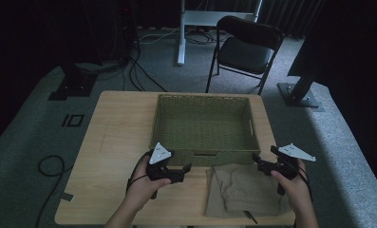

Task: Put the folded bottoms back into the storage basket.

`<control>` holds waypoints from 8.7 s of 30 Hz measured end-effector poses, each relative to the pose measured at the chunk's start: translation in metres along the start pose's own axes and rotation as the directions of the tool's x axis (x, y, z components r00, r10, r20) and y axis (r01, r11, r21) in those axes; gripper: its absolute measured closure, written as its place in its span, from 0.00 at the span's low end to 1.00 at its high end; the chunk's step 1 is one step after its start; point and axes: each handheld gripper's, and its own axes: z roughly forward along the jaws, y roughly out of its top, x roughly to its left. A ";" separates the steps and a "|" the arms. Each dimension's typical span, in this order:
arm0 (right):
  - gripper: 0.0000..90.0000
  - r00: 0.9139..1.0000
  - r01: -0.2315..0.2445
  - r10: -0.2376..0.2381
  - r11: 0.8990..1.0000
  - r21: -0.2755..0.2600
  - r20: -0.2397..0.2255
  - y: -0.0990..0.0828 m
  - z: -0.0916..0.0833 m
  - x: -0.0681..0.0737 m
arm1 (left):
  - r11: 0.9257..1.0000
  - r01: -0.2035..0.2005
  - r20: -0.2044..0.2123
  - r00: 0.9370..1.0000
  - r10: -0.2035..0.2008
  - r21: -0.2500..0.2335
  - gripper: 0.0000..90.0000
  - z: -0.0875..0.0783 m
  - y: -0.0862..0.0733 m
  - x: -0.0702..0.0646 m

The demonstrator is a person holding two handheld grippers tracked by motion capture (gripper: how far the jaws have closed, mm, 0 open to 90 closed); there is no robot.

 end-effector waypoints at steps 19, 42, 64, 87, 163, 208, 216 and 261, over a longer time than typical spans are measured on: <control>0.15 1.000 -0.002 0.003 1.000 0.028 -0.015 -0.048 -0.019 -0.011 | 0.998 0.007 0.091 0.996 -0.013 0.064 0.21 0.038 -0.026 -0.033; 0.15 0.997 -0.037 0.029 0.993 0.112 0.075 -0.090 -0.026 -0.043 | 0.982 0.059 0.140 0.987 -0.085 0.182 0.21 0.082 -0.049 -0.058; 0.15 0.995 -0.095 0.089 0.983 0.160 0.044 -0.106 -0.018 -0.046 | 0.971 0.071 0.100 0.990 -0.096 0.229 0.21 0.126 -0.054 -0.064; 0.25 0.996 -0.038 0.017 0.967 0.254 0.085 -0.104 -0.014 -0.036 | 0.967 -0.094 -0.007 0.995 0.098 0.239 0.20 0.146 -0.050 -0.081; 0.91 0.987 -0.061 0.072 0.995 0.077 -0.146 0.035 -0.067 0.017 | 0.987 -0.163 0.067 0.984 0.163 -0.006 0.91 0.038 0.059 -0.070; 0.91 0.979 -0.080 0.082 0.997 0.017 -0.186 0.146 0.036 0.036 | 0.987 -0.099 -0.072 0.993 0.090 -0.123 0.91 0.041 0.142 0.049; 0.91 0.983 -0.077 0.081 0.997 0.028 -0.163 0.144 0.067 0.032 | 0.986 -0.118 -0.100 0.989 0.107 -0.115 0.91 0.061 0.137 0.068; 0.91 0.993 -0.120 0.120 0.961 0.250 0.017 0.073 0.188 0.039 | 0.993 0.112 -0.163 0.981 -0.104 0.041 0.89 0.133 0.056 0.123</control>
